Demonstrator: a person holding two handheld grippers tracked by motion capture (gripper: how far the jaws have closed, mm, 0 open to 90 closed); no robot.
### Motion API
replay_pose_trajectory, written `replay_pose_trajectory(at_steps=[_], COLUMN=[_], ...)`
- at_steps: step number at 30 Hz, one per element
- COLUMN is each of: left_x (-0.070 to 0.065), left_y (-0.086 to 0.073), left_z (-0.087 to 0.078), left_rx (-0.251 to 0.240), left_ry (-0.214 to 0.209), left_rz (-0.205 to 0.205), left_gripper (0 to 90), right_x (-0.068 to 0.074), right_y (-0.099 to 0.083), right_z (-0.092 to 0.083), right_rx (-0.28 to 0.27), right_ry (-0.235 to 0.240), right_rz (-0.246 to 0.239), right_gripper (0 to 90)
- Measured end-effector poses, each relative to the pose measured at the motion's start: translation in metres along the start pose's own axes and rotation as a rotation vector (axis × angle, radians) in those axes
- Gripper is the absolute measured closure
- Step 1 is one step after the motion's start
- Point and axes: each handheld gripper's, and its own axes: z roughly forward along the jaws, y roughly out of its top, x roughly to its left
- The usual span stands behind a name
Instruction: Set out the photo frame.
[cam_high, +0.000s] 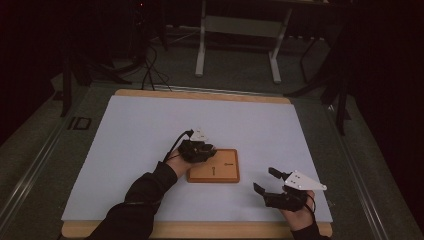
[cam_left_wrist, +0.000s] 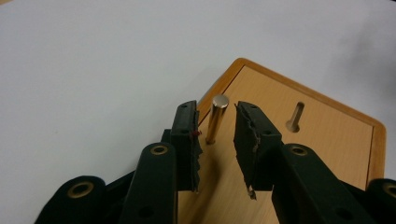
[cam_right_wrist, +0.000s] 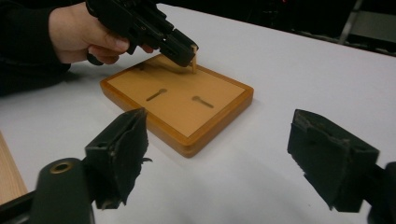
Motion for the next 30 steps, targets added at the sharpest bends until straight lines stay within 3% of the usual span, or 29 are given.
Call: replay_pose_trajectory(at_steps=[12,21,26,28,30], left_x=[-0.001,0.002,0.006,0.008,0.011], left_y=[0.004,0.007,0.009,0.009,0.01], left_z=[0.003,0.003,0.004,0.004,0.005], left_rx=[0.002,0.028,0.044,0.04,0.043], left_ry=[0.013,-0.01,-0.033,-0.049,-0.064], left_rz=[0.03,0.017,0.011,-0.005,-0.015], left_gripper=[82.8,83.9,83.9,83.8,83.8], right_x=[0.001,0.009,0.022,0.028,0.035], right_y=[0.0,0.0,0.005,0.006,0.007], right_z=[0.0,0.007,0.012,0.013,0.016], right_rx=[0.004,0.031,0.057,0.077,0.106], right_ry=[0.009,0.042,0.049,0.028,-0.015], right_rz=[-0.006,-0.075,-0.174,-0.237,-0.34], right_gripper=[24.2,24.3,27.1,28.2,28.2])
